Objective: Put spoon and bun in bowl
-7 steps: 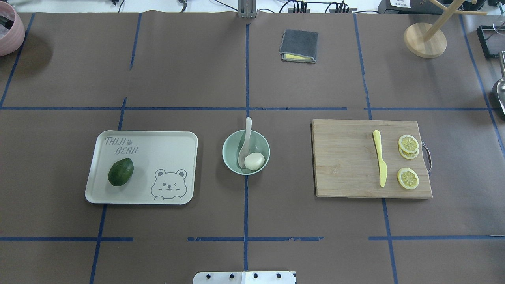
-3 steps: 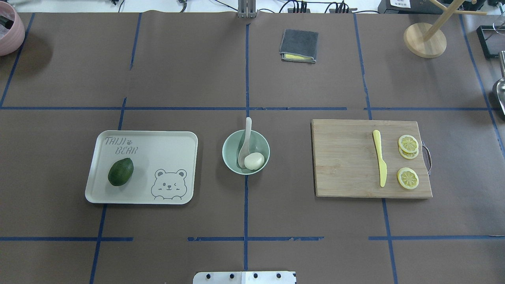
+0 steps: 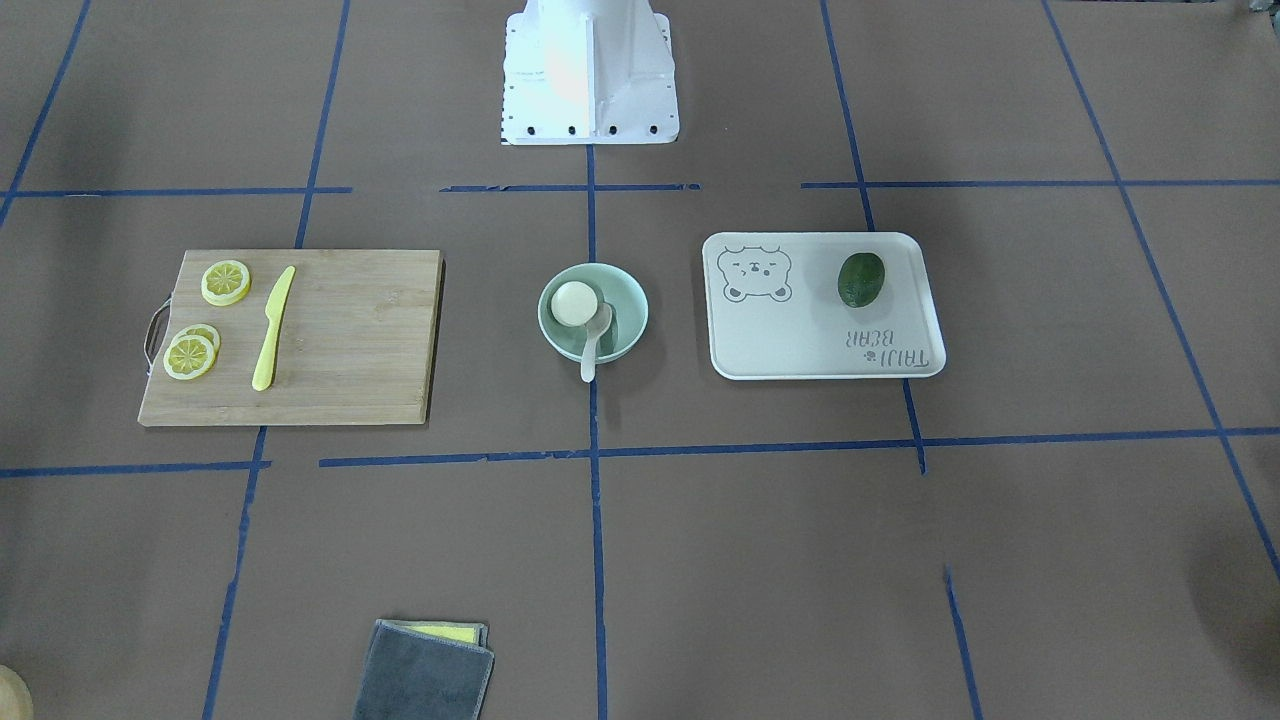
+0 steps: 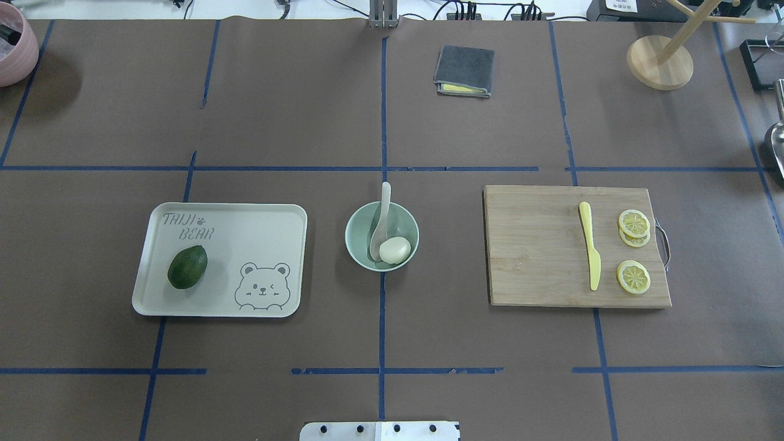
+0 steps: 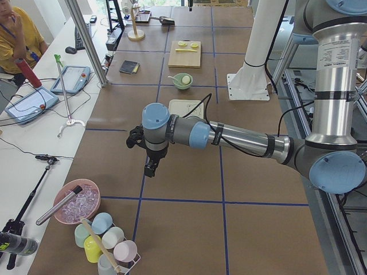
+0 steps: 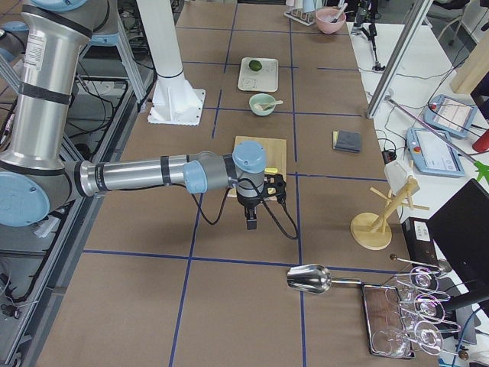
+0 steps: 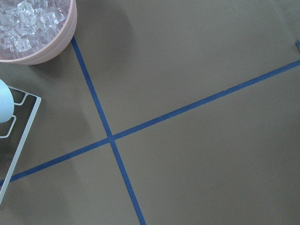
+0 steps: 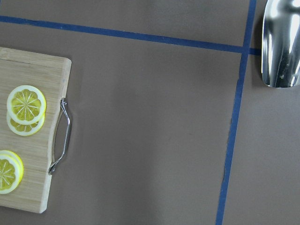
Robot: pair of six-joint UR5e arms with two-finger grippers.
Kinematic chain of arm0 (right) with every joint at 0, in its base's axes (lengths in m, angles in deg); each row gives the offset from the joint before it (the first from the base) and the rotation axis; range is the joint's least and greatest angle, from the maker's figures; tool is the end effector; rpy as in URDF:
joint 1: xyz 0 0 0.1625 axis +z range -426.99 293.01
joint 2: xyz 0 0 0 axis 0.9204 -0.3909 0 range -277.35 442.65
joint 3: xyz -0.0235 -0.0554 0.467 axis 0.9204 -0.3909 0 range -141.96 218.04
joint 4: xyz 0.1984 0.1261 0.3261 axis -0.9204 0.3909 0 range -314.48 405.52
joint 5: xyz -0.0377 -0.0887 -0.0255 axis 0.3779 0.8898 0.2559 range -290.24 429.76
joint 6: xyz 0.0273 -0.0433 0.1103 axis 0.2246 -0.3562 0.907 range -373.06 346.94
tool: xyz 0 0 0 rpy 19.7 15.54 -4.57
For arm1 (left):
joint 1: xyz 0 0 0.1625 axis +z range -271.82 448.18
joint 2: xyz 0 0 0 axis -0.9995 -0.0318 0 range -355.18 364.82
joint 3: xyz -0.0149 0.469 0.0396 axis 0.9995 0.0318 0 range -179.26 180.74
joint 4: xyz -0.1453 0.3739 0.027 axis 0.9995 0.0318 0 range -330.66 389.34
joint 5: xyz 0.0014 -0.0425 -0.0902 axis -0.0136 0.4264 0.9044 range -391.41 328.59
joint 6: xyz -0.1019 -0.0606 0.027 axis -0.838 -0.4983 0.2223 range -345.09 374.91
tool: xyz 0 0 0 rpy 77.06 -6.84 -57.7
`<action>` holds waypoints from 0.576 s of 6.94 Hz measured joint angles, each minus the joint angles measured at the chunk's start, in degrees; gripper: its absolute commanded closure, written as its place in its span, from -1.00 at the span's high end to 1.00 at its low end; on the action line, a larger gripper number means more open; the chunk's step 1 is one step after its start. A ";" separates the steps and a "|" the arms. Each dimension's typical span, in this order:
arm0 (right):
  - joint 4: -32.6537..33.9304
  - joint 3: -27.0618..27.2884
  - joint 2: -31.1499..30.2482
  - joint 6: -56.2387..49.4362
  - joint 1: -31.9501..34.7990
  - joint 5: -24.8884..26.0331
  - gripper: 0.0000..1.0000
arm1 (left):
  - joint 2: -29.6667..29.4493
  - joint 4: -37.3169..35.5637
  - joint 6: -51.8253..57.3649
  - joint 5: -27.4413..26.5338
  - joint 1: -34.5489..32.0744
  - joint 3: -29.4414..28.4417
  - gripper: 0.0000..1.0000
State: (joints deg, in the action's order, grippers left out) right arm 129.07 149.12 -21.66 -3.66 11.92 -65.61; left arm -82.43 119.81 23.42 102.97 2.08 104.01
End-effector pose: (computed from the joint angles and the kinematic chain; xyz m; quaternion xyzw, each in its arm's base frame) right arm -0.0266 -0.3787 0.6345 0.0363 -0.3959 -0.0579 0.9158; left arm -0.0165 -0.4671 0.6299 0.1037 0.3721 0.1356 0.9124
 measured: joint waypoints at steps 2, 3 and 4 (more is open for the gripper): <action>-0.06 -0.16 0.28 0.00 0.01 -0.08 1.00 | 1.83 -0.32 -0.06 -0.07 -0.06 -0.99 1.00; -0.12 -0.04 0.27 -0.02 0.04 -0.24 1.00 | 2.18 -0.32 -0.06 -0.08 -0.08 -1.13 1.00; -0.19 -0.15 0.28 -0.17 0.05 -0.29 1.00 | 2.30 -0.22 -0.06 -0.01 -0.04 -1.41 1.00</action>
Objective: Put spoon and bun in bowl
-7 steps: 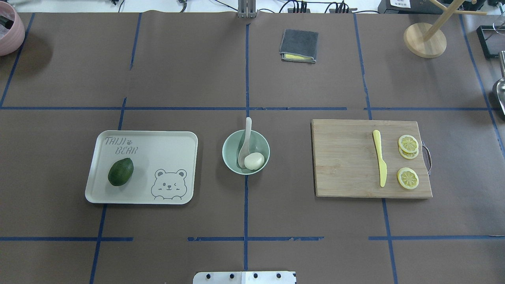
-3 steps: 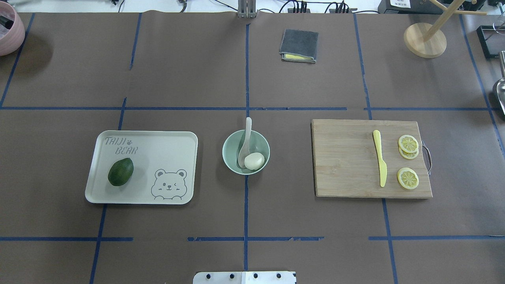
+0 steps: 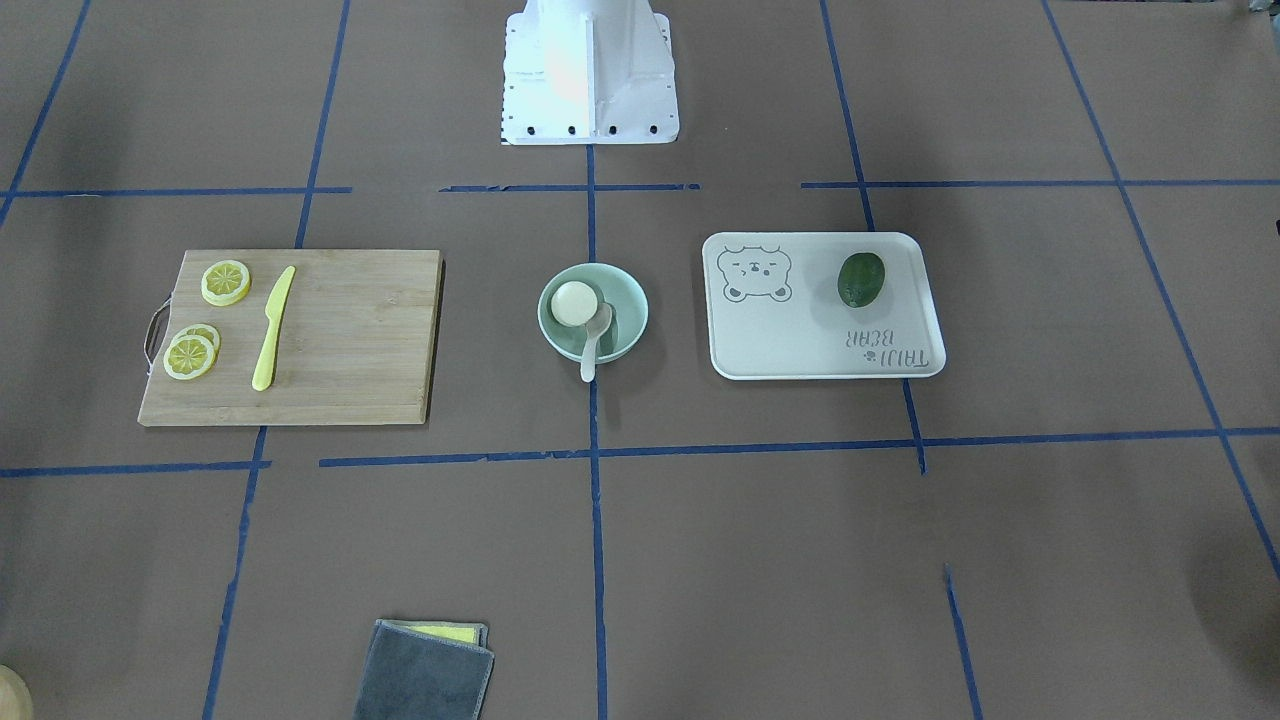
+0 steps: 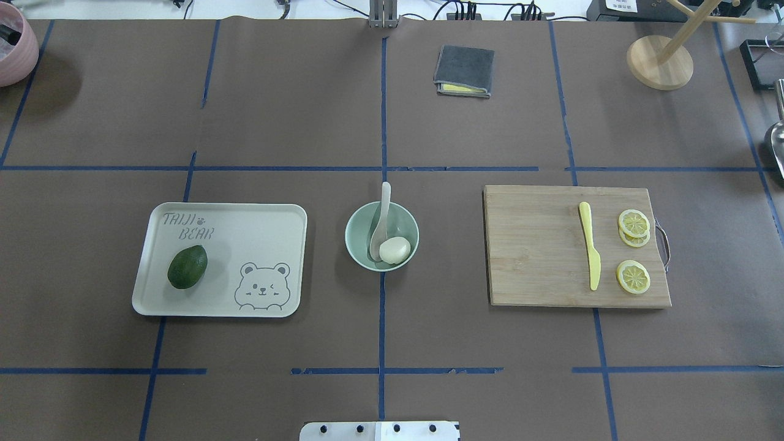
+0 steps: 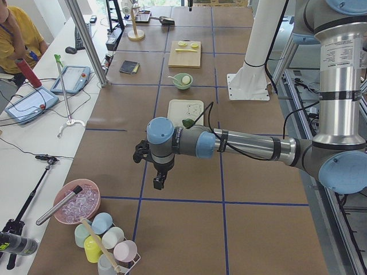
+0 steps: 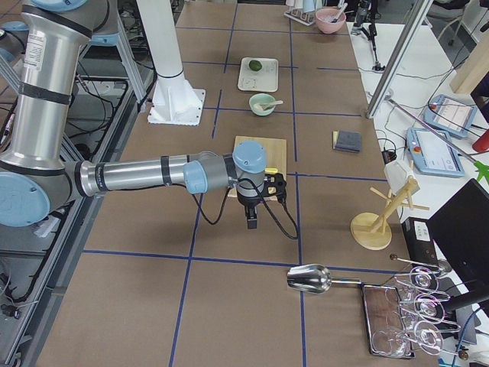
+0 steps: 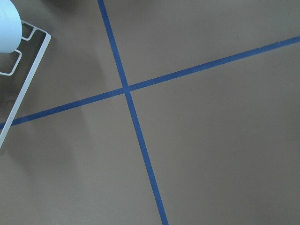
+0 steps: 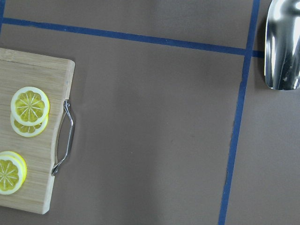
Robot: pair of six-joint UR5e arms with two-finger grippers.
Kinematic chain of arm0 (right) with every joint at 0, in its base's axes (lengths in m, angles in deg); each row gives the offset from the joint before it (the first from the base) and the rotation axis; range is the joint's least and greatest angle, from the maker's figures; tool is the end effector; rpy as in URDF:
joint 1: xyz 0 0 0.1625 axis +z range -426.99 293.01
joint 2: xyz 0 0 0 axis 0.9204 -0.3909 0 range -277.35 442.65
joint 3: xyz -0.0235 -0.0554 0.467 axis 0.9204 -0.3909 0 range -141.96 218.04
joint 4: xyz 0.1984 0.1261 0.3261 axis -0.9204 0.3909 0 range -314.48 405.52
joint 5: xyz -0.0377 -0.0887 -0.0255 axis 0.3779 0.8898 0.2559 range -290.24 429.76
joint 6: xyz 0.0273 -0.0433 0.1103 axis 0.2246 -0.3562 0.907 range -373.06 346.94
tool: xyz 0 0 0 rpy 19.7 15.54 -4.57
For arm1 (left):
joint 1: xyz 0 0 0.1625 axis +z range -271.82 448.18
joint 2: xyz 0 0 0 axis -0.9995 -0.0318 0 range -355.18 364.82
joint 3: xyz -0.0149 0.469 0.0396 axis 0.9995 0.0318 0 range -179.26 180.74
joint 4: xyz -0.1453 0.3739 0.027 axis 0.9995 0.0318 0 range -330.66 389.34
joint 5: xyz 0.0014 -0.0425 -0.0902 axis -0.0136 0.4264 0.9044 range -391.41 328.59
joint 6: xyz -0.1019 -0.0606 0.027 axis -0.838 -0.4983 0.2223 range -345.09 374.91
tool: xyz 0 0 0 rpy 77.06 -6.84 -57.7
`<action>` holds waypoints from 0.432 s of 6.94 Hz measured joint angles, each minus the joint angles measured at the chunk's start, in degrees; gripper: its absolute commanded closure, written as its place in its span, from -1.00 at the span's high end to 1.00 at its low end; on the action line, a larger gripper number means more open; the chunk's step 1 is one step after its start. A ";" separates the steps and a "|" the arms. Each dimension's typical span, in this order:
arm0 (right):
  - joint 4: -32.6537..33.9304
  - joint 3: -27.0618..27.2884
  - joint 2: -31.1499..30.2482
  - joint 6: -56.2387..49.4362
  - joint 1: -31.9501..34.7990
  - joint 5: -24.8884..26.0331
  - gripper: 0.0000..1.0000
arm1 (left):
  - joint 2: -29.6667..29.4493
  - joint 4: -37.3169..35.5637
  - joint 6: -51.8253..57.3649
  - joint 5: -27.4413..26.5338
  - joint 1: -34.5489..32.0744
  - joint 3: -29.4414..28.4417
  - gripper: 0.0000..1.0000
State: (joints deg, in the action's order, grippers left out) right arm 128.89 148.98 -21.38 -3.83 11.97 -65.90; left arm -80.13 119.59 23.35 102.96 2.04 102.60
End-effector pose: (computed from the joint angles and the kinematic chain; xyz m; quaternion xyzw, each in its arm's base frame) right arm -0.0271 -0.3810 0.6330 0.0391 -0.3984 -0.0602 0.9144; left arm -0.0182 -0.4471 0.6606 0.0720 0.3743 0.1222 0.9164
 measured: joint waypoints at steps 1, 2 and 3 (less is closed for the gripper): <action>-0.01 -0.06 0.03 -0.26 0.00 0.01 1.00 | 0.01 0.16 0.00 0.08 0.05 -0.44 1.00; 0.04 0.03 -0.06 -0.42 0.05 -0.07 1.00 | 0.01 0.20 0.00 0.00 0.06 -0.47 1.00; 0.15 -0.18 -0.11 -0.58 0.10 -0.03 1.00 | -0.01 0.17 0.00 -0.05 0.05 -0.51 1.00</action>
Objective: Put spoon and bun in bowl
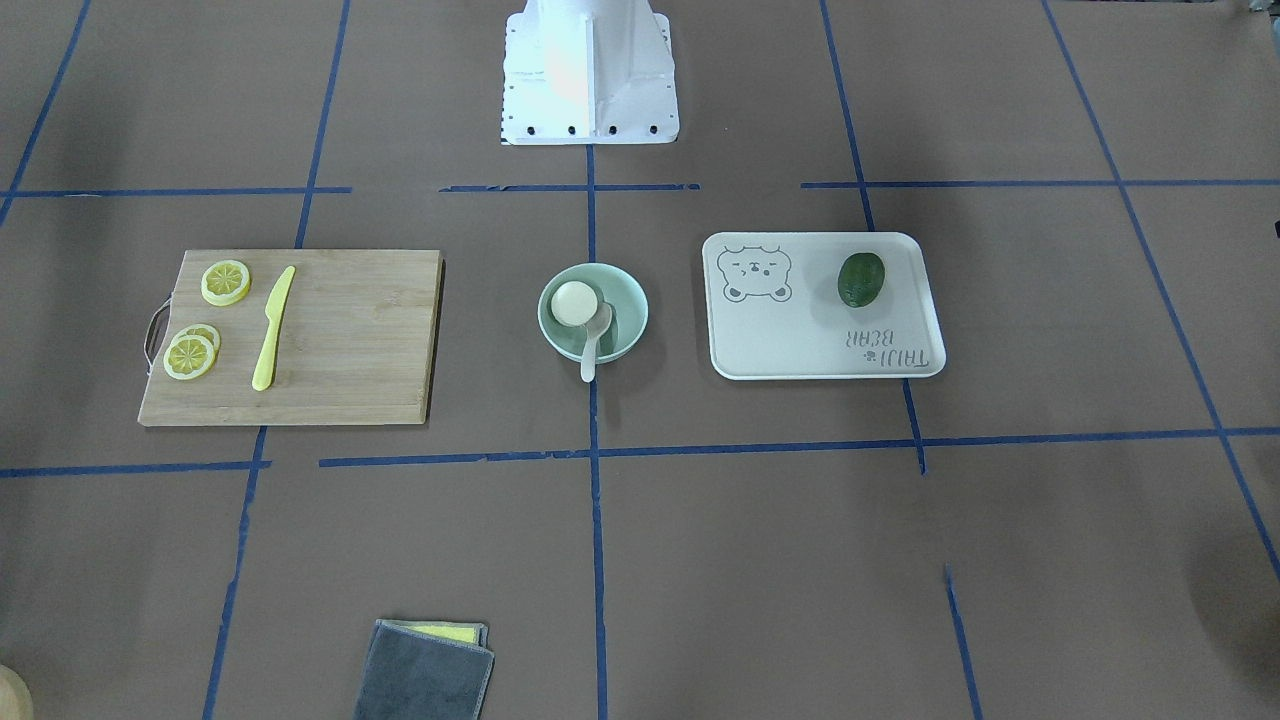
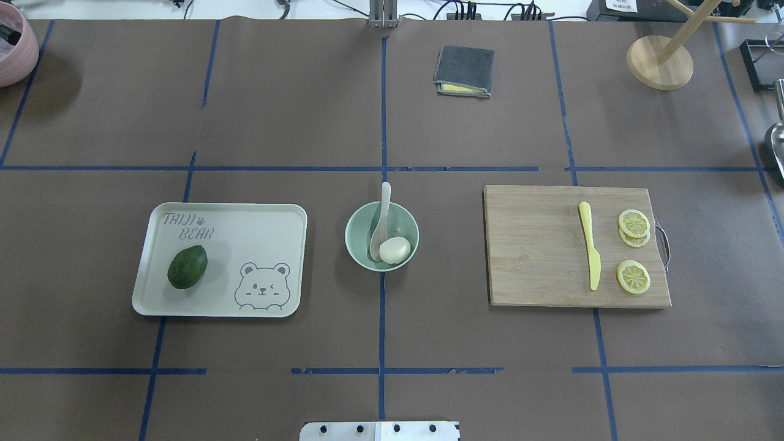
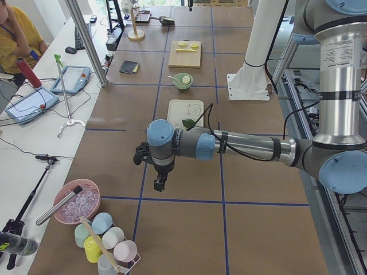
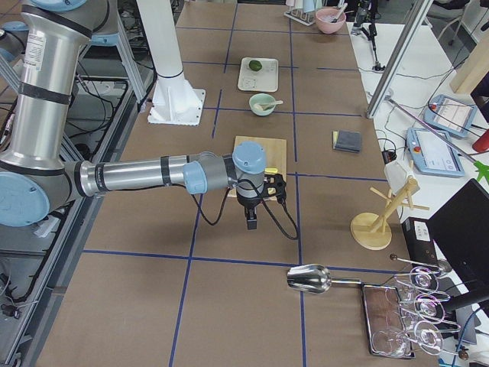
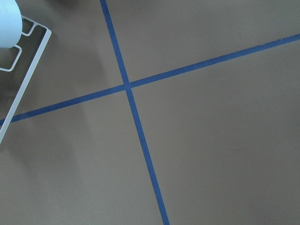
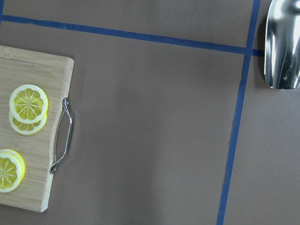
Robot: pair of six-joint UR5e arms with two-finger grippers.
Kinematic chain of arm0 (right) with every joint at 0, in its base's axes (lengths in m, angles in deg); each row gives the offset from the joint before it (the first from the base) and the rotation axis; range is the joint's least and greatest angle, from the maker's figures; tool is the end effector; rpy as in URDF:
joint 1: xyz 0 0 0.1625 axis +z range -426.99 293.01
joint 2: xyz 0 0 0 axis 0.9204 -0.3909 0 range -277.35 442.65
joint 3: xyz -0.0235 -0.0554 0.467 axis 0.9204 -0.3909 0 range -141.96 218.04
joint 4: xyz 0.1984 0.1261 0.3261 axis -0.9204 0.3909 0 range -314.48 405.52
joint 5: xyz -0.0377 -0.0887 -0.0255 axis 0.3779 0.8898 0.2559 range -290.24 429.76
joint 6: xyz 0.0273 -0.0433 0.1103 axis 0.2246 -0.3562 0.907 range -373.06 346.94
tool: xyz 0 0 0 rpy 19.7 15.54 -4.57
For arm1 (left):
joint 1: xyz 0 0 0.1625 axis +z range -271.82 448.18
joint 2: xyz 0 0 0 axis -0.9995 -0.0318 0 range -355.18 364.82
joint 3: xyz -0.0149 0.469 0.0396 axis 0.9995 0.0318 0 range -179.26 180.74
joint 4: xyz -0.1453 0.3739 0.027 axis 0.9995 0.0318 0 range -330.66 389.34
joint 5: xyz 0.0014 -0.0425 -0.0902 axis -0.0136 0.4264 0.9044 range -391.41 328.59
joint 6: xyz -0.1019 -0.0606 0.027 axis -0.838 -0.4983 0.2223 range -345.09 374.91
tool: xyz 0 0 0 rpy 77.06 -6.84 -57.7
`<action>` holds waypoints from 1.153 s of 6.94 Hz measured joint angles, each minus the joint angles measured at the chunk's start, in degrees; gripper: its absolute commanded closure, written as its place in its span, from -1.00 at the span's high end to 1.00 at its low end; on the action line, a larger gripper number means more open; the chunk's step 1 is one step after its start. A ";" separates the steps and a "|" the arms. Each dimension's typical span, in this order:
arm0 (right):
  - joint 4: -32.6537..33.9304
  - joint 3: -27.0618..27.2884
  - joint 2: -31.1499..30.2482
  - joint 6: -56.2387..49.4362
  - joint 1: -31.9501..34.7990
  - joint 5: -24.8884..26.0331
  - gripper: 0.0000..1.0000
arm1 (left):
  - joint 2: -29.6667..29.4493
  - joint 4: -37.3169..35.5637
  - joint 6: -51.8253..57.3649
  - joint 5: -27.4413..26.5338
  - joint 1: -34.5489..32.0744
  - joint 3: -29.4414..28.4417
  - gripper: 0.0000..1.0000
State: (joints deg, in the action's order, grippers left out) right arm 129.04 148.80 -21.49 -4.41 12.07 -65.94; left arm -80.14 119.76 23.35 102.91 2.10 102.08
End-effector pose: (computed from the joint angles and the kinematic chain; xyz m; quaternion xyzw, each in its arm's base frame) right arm -0.0263 -0.3799 0.6356 0.0379 -0.3981 -0.0626 0.9144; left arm -0.0178 -0.4472 0.6646 0.0691 0.3741 0.1215 0.9168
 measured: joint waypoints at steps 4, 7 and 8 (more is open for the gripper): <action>0.69 -1.85 0.56 -0.33 2.52 -0.97 1.00 | -1.52 -0.25 0.02 -0.05 0.00 -0.76 1.00; 4.31 -4.45 3.15 -5.41 3.02 -1.22 1.00 | -2.15 -7.83 1.29 -0.09 -0.56 -0.65 1.00; 6.46 -4.17 3.35 -8.02 3.31 -1.14 1.00 | -2.42 -11.05 3.66 -0.09 -1.10 -0.46 1.00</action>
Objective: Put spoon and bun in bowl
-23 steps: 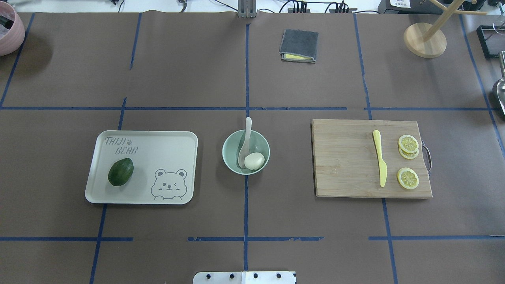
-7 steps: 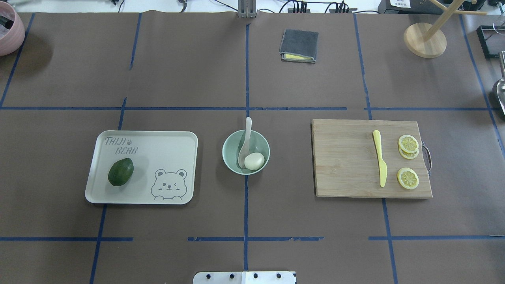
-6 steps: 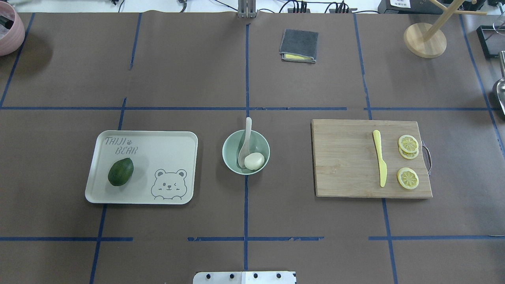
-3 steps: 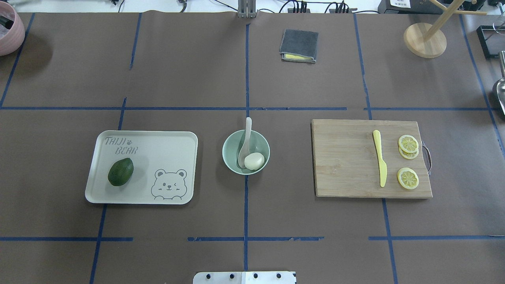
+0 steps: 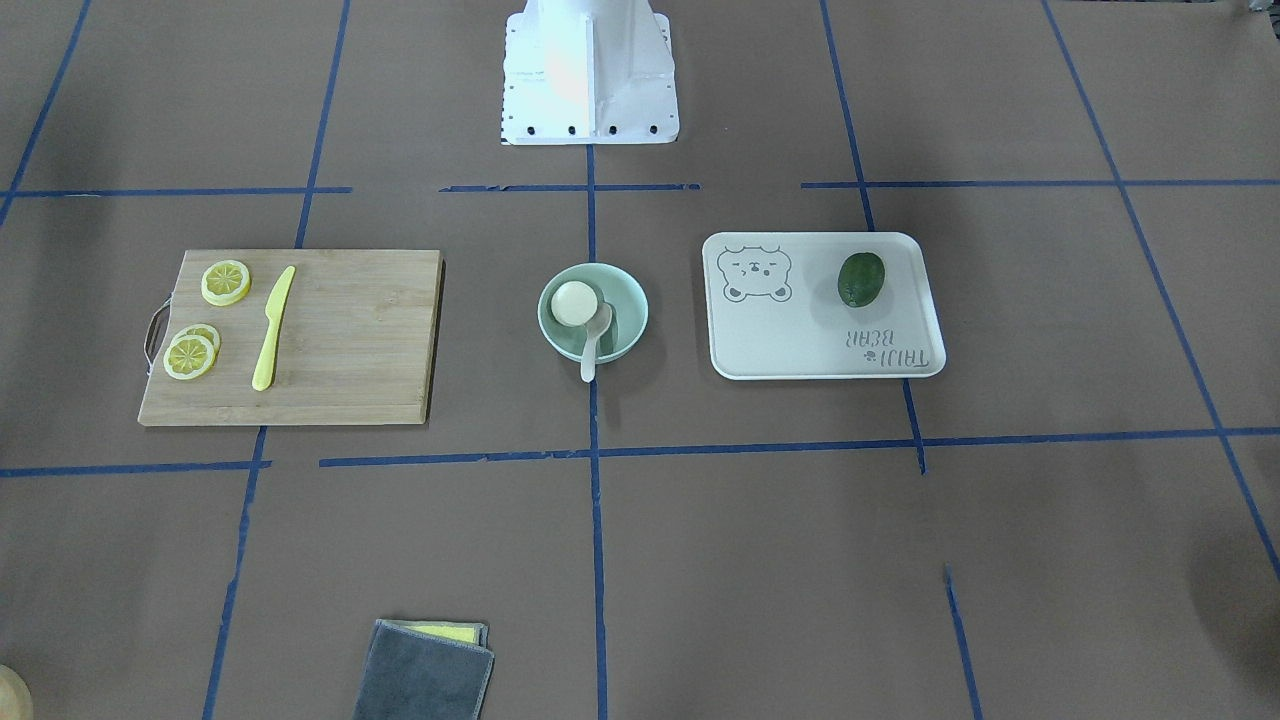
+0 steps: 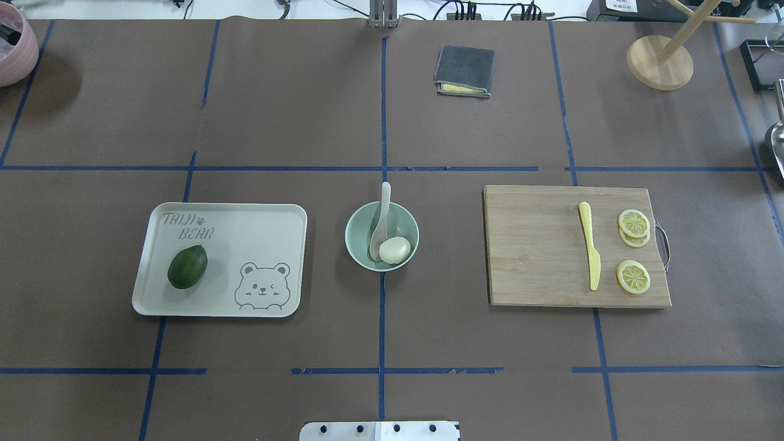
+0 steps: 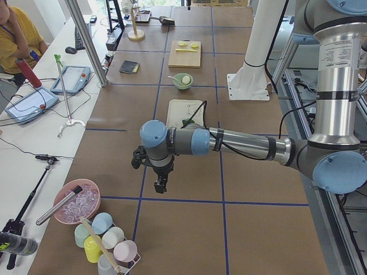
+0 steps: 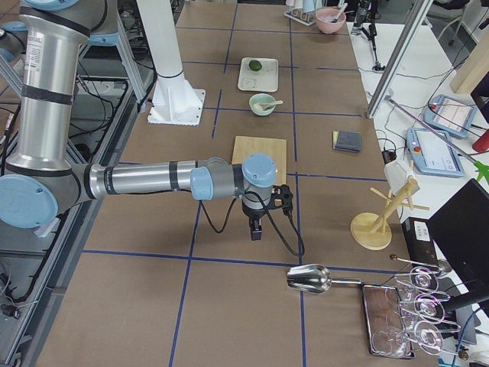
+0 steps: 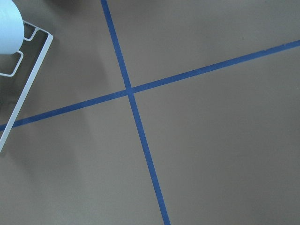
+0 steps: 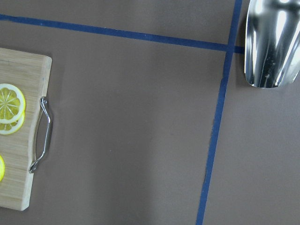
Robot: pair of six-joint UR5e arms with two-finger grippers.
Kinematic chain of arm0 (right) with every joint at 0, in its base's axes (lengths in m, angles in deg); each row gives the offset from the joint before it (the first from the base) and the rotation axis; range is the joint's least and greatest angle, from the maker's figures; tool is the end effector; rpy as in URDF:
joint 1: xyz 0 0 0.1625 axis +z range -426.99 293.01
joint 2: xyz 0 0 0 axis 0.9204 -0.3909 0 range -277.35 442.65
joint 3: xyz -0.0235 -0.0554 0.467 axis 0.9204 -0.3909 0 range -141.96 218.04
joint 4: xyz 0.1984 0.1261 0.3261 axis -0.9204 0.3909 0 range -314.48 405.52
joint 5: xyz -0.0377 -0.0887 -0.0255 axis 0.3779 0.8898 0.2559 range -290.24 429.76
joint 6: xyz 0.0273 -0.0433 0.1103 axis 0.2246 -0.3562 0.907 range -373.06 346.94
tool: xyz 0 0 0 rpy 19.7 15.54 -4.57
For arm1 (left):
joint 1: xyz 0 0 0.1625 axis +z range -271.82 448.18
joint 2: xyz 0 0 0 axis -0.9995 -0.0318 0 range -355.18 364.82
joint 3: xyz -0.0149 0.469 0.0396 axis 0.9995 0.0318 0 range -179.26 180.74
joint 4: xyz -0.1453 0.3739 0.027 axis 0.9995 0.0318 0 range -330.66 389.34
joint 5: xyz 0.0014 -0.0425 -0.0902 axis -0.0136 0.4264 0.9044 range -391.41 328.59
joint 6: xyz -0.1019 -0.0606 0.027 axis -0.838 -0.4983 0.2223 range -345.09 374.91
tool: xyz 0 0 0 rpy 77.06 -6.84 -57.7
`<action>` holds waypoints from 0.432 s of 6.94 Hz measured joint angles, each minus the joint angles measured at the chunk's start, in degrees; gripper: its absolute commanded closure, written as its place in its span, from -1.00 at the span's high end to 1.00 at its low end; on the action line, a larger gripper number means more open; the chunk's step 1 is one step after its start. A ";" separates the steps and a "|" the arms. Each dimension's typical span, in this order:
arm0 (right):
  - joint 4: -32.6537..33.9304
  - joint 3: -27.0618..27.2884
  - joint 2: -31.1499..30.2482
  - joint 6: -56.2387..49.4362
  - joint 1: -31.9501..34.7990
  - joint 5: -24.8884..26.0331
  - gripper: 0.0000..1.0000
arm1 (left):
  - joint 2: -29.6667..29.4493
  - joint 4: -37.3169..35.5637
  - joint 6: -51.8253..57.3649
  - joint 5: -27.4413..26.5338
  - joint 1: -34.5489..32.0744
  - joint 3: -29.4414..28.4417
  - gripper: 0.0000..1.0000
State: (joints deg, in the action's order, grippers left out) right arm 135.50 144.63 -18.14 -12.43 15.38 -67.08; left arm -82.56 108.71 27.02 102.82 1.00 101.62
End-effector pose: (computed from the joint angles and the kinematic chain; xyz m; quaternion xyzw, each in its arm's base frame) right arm -0.0085 -0.3991 0.6594 0.0178 -0.3993 -0.0761 0.9135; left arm -0.0262 -0.4518 0.6696 0.0114 0.3767 0.1126 0.9194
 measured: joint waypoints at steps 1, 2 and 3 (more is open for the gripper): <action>1.06 0.40 0.10 -1.27 0.19 0.07 1.00 | 0.14 -1.22 1.87 0.14 -0.34 -0.23 1.00; 1.92 1.06 0.12 -1.73 0.34 0.06 1.00 | 0.26 -1.39 2.69 0.38 -0.47 -0.55 1.00; 3.29 1.97 0.15 -1.88 0.22 0.12 1.00 | 0.13 -1.32 2.88 0.51 -0.48 -0.72 1.00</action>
